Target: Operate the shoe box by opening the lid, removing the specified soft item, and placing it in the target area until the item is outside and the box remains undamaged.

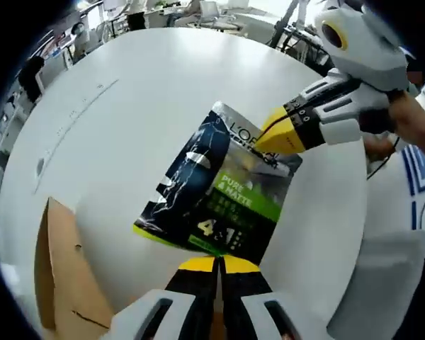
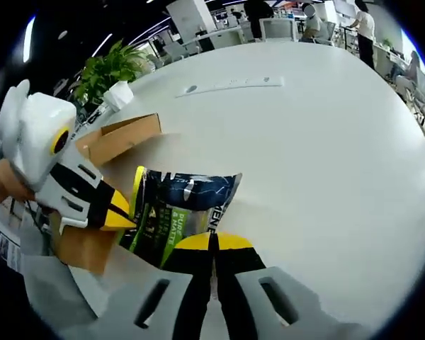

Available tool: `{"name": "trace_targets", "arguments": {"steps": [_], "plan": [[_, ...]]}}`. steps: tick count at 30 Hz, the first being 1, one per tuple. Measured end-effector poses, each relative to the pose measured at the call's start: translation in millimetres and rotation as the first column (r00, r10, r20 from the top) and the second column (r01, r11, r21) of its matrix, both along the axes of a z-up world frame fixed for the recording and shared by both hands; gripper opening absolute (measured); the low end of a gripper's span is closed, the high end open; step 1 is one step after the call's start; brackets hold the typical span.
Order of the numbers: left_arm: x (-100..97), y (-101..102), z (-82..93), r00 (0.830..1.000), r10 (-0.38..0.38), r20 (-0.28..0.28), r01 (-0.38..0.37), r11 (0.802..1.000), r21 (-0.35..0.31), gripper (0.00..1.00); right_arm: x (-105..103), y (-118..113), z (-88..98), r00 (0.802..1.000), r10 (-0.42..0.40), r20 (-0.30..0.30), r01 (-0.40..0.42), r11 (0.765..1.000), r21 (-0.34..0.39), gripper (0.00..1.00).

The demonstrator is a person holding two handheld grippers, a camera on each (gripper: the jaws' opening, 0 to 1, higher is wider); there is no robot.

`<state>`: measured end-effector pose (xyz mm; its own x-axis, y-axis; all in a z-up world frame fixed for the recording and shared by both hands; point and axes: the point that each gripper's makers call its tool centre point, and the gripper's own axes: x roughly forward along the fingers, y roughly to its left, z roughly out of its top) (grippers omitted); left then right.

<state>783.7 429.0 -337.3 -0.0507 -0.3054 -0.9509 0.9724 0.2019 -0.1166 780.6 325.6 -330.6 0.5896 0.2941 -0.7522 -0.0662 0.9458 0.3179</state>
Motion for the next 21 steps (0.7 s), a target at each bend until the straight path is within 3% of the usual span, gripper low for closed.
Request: {"name": "trace_targets", "arguments": {"steps": [7,10,15,18,21], "plan": [[8.6,2.4,-8.2,0.998,-0.051,0.027,0.05,0.998,0.03,0.01,3.3,3.7,-8.7,1.0,0.014,0.001,-0.014,1.0,-0.005,0.0],[13.0,5.6,-11.1,0.988,-0.139,0.067,0.136,0.989,0.054,0.01,15.0,-3.8,-14.8,1.0,0.019,0.016,-0.019,1.0,-0.015,0.0],[14.8,4.7,-11.6,0.983,-0.158,0.089,0.153,0.986,0.061,0.03,6.4,1.8,-11.3,0.999,0.032,0.012,-0.032,0.999,-0.018,0.02],[13.5,5.2,-13.1,0.979,-0.176,0.104,0.171,0.983,0.063,0.05,14.8,-4.7,-20.6,0.999,0.036,0.017,-0.036,0.999,-0.032,0.03],[12.8,5.7,-11.6,0.973,-0.192,0.128,0.188,0.981,0.05,0.08,10.1,-0.7,-17.7,1.0,0.027,0.011,-0.027,0.999,-0.033,0.03]]}}
